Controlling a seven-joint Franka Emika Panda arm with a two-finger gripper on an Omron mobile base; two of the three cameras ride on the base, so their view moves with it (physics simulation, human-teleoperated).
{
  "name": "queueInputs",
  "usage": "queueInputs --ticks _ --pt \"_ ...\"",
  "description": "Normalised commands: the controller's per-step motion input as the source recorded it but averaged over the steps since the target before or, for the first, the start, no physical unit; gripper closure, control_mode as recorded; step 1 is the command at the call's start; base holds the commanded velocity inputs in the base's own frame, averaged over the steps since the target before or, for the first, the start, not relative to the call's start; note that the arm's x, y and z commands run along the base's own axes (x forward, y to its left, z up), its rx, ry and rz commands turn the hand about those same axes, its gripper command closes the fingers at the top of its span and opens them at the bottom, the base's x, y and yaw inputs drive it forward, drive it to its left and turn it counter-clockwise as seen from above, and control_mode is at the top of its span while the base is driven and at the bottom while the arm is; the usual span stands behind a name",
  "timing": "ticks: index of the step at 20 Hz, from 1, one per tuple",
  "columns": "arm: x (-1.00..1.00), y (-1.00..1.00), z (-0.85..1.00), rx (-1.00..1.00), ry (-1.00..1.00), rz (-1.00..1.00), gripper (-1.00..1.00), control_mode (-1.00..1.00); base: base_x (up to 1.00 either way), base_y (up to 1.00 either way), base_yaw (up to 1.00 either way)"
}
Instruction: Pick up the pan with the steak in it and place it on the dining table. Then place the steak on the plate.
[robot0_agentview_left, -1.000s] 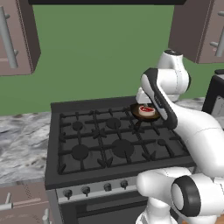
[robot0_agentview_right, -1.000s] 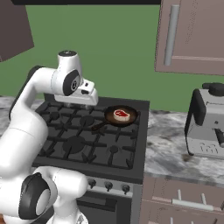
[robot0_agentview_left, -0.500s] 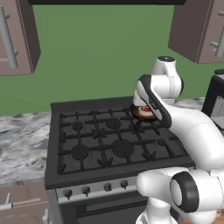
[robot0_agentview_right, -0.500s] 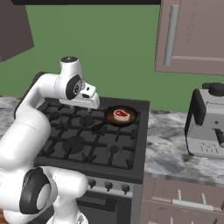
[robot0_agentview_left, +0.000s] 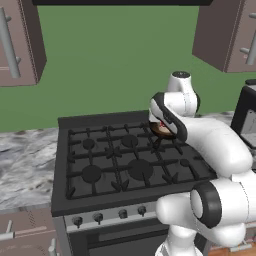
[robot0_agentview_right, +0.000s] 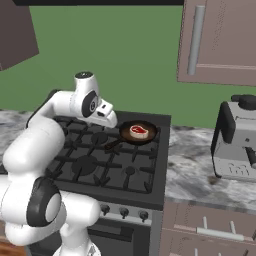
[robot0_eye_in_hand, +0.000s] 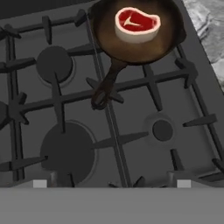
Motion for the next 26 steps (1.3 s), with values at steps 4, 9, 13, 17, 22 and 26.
queueInputs --ticks 4,9,13,17,22,26 --pt "0.41 -0.03 -0.35 0.01 0.02 -0.12 -1.00 -1.00 0.00 0.00 0.00" --pt "0.36 -0.04 -0.36 0.02 0.02 -0.11 -1.00 -1.00 0.00 0.00 0.00" --pt "0.31 -0.06 -0.39 0.02 0.03 -0.10 -1.00 -1.00 0.00 0.00 0.00" --pt "0.31 -0.06 -0.41 0.03 0.03 -0.10 -1.00 -1.00 0.00 0.00 0.00" --pt "0.32 -0.04 -0.41 0.03 0.04 -0.09 -1.00 -1.00 0.00 0.00 0.00" --pt "0.34 -0.01 -0.40 0.02 0.03 -0.08 -1.00 -1.00 0.00 0.00 0.00"
